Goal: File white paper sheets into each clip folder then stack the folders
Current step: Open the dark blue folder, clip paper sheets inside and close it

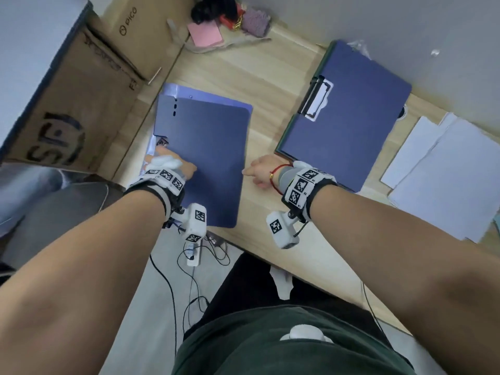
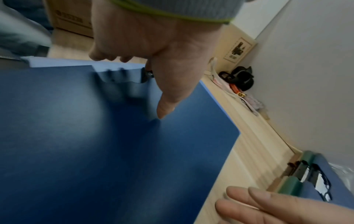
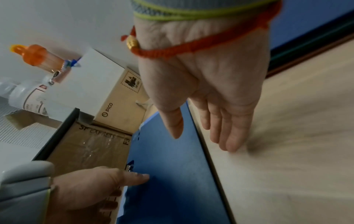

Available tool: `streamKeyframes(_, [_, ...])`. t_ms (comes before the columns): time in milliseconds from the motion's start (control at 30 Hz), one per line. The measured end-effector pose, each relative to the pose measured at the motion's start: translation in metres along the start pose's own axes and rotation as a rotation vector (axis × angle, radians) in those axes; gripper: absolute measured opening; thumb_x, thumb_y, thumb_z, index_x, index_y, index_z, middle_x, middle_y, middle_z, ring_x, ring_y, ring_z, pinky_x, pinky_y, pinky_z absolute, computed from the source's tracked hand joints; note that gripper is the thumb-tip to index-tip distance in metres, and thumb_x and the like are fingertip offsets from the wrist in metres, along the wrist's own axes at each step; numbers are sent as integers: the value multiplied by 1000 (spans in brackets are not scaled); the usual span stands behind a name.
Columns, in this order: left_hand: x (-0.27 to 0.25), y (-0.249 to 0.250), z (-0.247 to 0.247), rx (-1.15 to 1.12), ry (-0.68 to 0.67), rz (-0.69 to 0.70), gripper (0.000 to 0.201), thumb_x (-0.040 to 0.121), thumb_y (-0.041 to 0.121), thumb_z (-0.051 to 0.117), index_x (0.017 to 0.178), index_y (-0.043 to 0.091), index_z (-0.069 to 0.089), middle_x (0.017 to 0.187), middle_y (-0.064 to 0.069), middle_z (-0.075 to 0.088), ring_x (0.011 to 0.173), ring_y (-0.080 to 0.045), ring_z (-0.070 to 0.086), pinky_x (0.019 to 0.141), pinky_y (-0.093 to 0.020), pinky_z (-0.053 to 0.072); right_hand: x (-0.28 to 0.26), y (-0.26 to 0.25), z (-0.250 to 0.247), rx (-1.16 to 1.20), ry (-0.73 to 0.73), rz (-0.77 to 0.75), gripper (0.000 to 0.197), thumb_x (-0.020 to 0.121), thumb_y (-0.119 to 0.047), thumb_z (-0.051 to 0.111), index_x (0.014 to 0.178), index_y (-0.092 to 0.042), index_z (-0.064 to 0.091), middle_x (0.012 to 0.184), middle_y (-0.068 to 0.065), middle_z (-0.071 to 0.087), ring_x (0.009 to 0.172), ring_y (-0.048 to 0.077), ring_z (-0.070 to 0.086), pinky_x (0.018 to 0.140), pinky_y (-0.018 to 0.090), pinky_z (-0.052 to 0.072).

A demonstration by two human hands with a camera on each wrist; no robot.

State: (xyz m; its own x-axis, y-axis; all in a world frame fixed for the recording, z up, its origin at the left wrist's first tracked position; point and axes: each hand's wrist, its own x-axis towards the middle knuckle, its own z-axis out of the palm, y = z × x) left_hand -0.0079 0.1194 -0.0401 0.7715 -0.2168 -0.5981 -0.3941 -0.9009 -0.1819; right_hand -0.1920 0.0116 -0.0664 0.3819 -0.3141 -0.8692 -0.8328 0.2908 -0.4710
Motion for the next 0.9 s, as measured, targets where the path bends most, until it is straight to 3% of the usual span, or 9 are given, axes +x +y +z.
streamKeyframes(100, [-4,-18,1,-29,-67,47,57,85,44,66,125,16,37,125,-7,48,115,-26,53,90,-34,45,5,-6,20,57,44,26,23,83,-29,71,74,-15,54,79,9,54,78,25,53,76,39,52])
streamKeyframes(200, [-8,-25,8,-121,-52,20,80,78,49,72,135,9,32,127,-13,43,109,-30,53,76,-35,37,4,-9,32,144,83,52,20,82,-28,73,93,-14,63,86,7,59,76,20,57,71,33,55])
streamKeyframes(267, [-8,-26,9,-182,-32,29,81,78,51,71,135,9,32,123,-11,42,107,-28,50,79,-35,37,5,-9,35,166,114,54,22,82,-27,73,98,-15,63,87,5,61,68,16,55,57,26,50])
streamKeyframes(333, [-3,-29,10,-209,-11,26,82,77,57,69,134,9,34,129,-14,44,115,-31,51,88,-38,42,5,-10,36,172,155,39,19,84,-27,71,95,-15,62,81,2,59,61,13,51,51,23,44])
streamKeyframes(433, [-1,-36,6,-222,22,0,90,76,67,62,137,7,34,131,-18,51,117,-38,54,95,-43,44,2,-9,36,208,163,39,16,85,-28,71,84,-17,59,80,0,59,68,15,56,56,23,49])
streamKeyframes(533, [-5,-37,-2,-199,-13,-40,90,81,70,56,139,4,36,128,-20,55,115,-37,56,91,-40,44,0,-4,39,277,176,9,22,86,-26,71,85,-18,50,99,4,63,92,22,63,76,40,59])
streamKeyframes(633, [-6,-36,-4,-162,-29,-38,89,81,77,44,133,5,47,124,-17,58,111,-35,58,85,-38,43,-7,-3,39,356,173,-101,19,88,-14,67,84,-20,49,110,11,68,97,28,68,80,51,58])
streamKeyframes(800, [-28,-13,-20,-126,-27,49,88,92,73,19,136,4,52,137,-22,52,125,-38,50,104,-41,38,-38,11,-1,487,229,-207,18,96,-6,55,108,-19,56,97,2,68,86,20,67,75,39,59])
streamKeyframes(900, [-40,24,-16,-142,-34,180,90,92,74,16,121,2,62,122,-23,62,115,-40,57,99,-44,40,-63,48,-43,539,306,-208,20,96,-9,55,107,-27,56,99,4,67,86,20,66,80,39,58])
